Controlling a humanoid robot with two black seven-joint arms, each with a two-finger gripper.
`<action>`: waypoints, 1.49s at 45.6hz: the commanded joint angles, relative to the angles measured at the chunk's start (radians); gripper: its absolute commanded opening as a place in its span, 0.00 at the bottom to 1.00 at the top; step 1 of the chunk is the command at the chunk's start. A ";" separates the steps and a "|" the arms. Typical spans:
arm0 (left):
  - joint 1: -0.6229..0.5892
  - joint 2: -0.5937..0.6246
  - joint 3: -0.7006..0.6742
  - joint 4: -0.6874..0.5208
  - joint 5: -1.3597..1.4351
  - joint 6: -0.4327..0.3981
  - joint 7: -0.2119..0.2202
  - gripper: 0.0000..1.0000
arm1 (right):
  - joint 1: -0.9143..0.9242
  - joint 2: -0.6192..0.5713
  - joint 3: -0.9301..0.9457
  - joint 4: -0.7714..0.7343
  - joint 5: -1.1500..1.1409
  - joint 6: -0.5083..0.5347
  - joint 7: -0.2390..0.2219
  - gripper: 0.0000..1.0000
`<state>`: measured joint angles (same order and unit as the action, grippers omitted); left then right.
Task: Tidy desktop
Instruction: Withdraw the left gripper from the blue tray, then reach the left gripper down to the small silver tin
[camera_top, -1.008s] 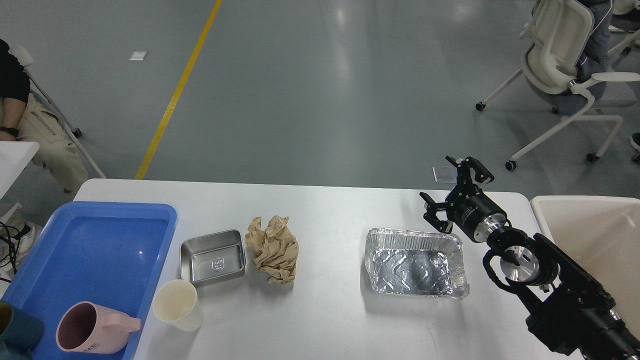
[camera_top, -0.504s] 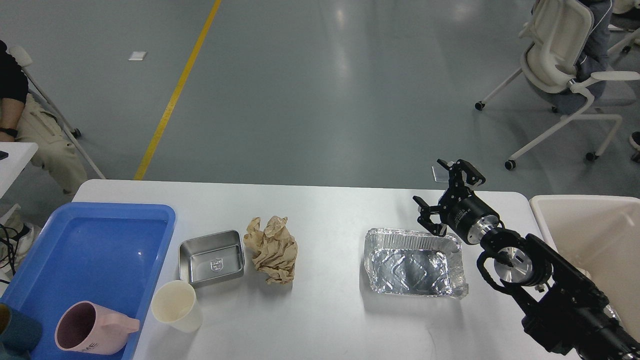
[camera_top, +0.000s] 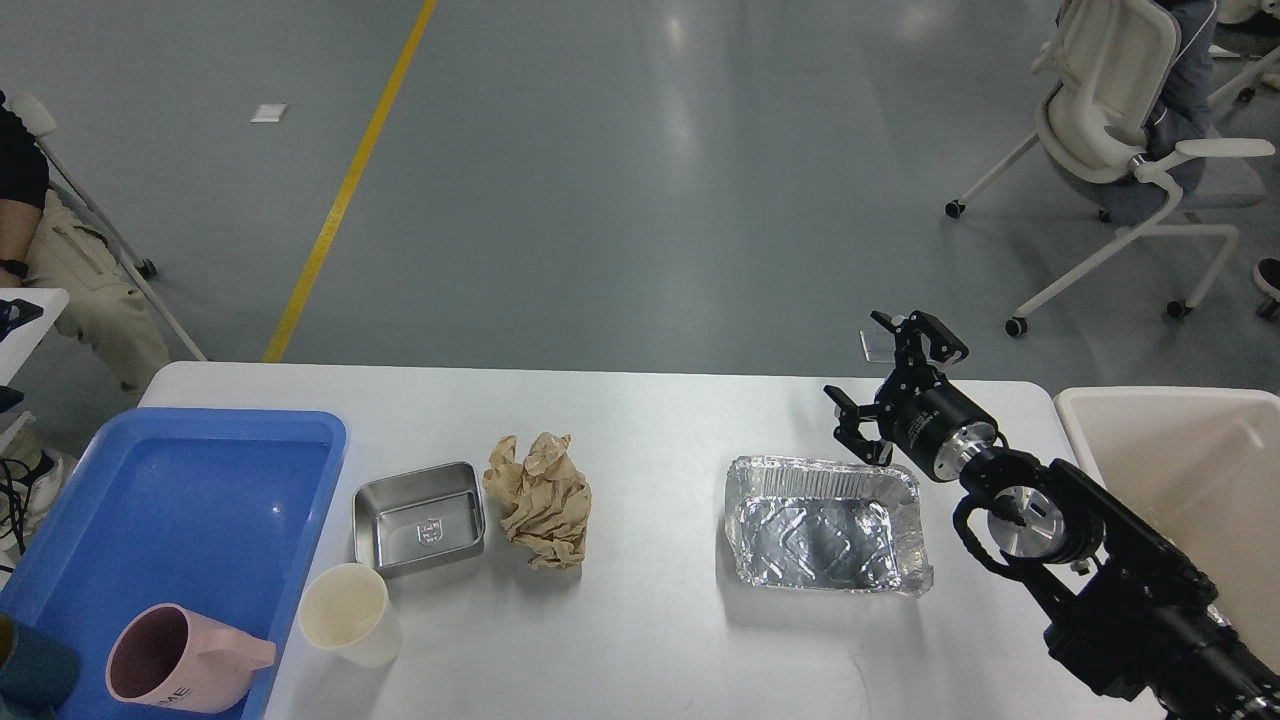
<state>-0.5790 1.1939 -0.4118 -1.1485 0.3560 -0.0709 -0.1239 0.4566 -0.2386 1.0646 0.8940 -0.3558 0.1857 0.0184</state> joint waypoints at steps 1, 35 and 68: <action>-0.002 -0.008 -0.001 -0.008 -0.012 0.003 0.004 0.97 | -0.001 -0.001 -0.009 0.000 0.000 0.000 0.000 1.00; -0.010 -0.025 0.011 -0.019 -0.014 -0.083 -0.003 0.97 | 0.004 0.005 -0.002 0.010 0.001 0.000 0.000 1.00; -0.094 -0.039 0.082 -0.022 0.967 -0.200 -0.109 0.97 | 0.037 0.030 0.008 0.017 0.003 0.004 0.000 1.00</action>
<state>-0.6321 1.1592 -0.3307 -1.1698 1.1864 -0.2025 -0.2264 0.4858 -0.2093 1.0698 0.9113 -0.3533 0.1880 0.0184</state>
